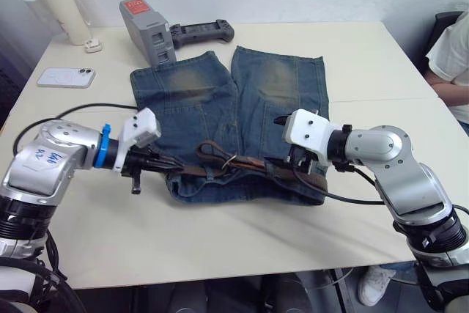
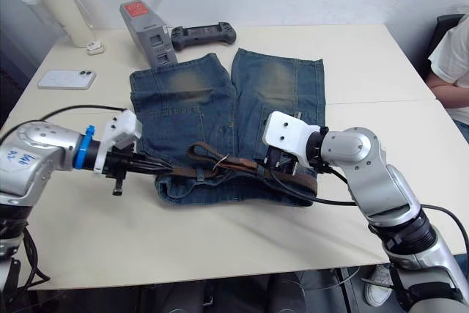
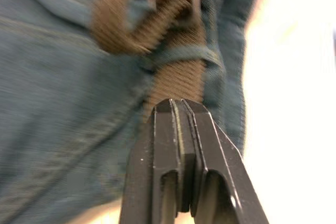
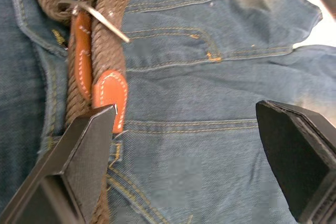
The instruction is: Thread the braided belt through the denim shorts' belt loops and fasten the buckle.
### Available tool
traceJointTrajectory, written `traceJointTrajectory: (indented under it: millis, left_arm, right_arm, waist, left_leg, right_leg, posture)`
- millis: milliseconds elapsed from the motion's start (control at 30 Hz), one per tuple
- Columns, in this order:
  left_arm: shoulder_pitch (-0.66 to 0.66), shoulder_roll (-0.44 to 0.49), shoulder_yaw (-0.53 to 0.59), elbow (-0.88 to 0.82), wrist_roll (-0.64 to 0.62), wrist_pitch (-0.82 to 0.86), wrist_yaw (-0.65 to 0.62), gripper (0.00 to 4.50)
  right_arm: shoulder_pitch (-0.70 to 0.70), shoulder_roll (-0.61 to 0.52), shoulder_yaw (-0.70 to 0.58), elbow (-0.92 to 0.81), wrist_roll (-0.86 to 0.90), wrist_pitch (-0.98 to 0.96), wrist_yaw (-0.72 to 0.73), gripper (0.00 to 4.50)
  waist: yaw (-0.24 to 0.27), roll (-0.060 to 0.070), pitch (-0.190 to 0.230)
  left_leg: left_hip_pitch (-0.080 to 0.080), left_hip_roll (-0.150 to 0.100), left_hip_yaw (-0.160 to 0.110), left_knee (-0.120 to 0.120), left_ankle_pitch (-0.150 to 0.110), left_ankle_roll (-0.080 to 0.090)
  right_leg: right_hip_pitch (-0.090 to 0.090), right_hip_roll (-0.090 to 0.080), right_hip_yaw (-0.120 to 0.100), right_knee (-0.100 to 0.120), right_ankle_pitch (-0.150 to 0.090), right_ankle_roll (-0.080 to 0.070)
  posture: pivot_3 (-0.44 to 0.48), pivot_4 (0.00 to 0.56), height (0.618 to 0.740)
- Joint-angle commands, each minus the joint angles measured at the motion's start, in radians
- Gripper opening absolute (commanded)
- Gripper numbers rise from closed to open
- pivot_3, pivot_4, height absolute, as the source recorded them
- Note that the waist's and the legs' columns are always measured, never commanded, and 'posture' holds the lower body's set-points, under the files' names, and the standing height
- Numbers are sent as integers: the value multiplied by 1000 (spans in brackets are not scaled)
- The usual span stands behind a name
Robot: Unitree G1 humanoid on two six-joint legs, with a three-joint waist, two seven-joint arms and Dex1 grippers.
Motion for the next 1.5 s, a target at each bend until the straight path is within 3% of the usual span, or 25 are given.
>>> traceJointTrajectory:
  millis: [33,400,500,733,1100,1500]
  left_arm:
    - [-4,-15,-23,-16,12,-29,1,80]
    - [-64,-96,-97,96,89,-128,8,80]
    - [-47,-88,-146,107,155,-200,1,80]
    - [13,-138,-161,65,153,-187,17,80]
    - [46,-131,-176,97,224,-254,28,80]
    - [50,-127,-161,97,216,-254,25,80]
  right_arm:
    - [-11,1,-14,-29,-5,9,-27,4500]
    - [4,-14,-19,-63,-2,50,-57,4500]
    - [8,-20,-19,-69,2,51,-52,4500]
    - [39,-44,18,-89,-2,-2,-21,4500]
    - [44,-22,147,8,-82,-164,0,4500]
    - [46,-6,128,60,-146,-225,-16,4500]
  waist:
    - [0,0,0]
    - [-1,0,0]
    - [-1,0,0]
    - [-2,0,0]
    - [-2,1,-1]
    - [-2,1,-2]
  left_leg:
    - [0,0,0,0,0,0]
    - [0,0,0,0,0,0]
    - [0,0,0,0,0,0]
    - [0,0,0,0,0,0]
    - [2,0,1,0,0,0]
    - [2,0,1,0,0,0]
  right_leg:
    - [0,0,0,0,0,0]
    - [0,0,0,0,0,0]
    - [0,0,0,0,0,0]
    - [0,0,0,0,0,0]
    - [1,0,0,0,0,0]
    - [1,0,0,0,0,0]
  posture:
    - [0,150,664]
    - [0,150,664]
    - [0,150,664]
    - [0,150,664]
    - [0,150,664]
    - [0,150,664]
